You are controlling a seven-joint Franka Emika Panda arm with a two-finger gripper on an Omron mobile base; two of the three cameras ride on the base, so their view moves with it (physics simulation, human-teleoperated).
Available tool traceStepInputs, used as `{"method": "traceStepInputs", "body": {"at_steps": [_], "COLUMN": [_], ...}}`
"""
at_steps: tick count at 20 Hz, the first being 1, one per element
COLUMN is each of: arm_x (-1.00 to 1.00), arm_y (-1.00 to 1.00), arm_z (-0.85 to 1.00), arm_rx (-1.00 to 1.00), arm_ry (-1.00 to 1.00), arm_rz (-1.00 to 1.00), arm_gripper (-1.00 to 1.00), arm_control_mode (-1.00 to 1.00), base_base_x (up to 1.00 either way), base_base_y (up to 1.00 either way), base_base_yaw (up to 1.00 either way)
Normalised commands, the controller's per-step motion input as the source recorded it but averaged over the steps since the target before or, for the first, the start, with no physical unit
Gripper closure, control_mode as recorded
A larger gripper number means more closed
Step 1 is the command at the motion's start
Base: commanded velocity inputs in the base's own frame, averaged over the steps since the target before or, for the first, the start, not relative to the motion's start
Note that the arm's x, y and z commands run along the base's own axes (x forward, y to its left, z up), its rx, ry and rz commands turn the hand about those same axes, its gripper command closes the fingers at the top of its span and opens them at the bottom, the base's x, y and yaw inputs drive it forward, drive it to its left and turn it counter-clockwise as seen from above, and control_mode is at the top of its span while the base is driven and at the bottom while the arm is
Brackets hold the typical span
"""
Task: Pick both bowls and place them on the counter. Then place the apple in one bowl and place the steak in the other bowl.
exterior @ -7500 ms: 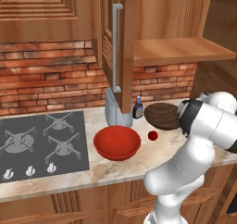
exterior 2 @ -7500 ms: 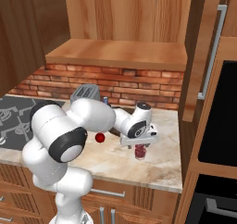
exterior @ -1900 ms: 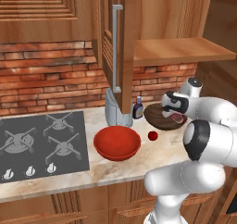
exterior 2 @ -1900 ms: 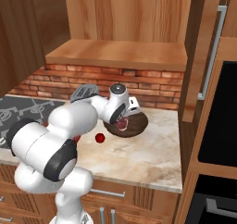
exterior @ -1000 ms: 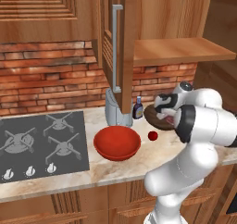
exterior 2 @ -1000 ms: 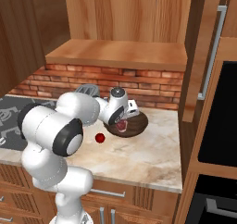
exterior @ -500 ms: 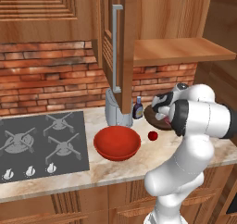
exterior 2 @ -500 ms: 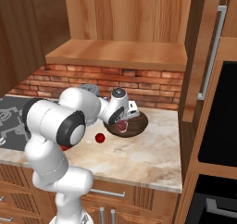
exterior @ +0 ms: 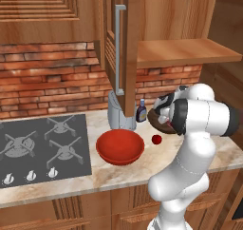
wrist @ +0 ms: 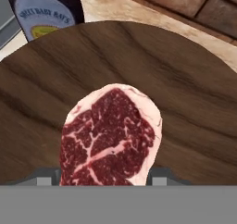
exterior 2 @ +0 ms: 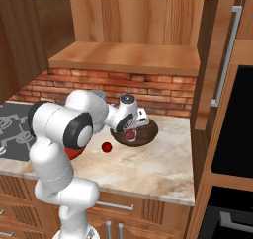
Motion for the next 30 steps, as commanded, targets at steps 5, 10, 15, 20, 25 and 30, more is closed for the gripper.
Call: {"method": "traceStepInputs", "body": {"at_steps": [5,10,15,20,25,30], "arm_x": [0.10,0.10,0.08,0.08,0.07,0.03], "arm_y": [0.00,0.00,0.00,0.00,0.00,0.00], "arm_z": [-0.15,-0.14,-0.11,-0.07,-0.09,-0.07], "arm_rx": [0.00,0.00,0.00,0.00,0.00,0.00], "arm_ry": [0.04,0.04,0.06,0.04,0.05,0.03], "arm_rz": [0.00,0.00,0.00,0.00,0.00,0.00], "arm_gripper": [1.00,1.00,1.00,1.00,1.00,1.00], "arm_control_mode": [-1.00,-1.00,-1.00,-1.00,-1.00,-1.00], "base_base_x": [0.00,0.00,0.00,0.00,0.00,0.00], "base_base_y": [0.00,0.00,0.00,0.00,0.00,0.00], "base_base_yaw": [0.00,0.00,0.00,0.00,0.00,0.00]}}
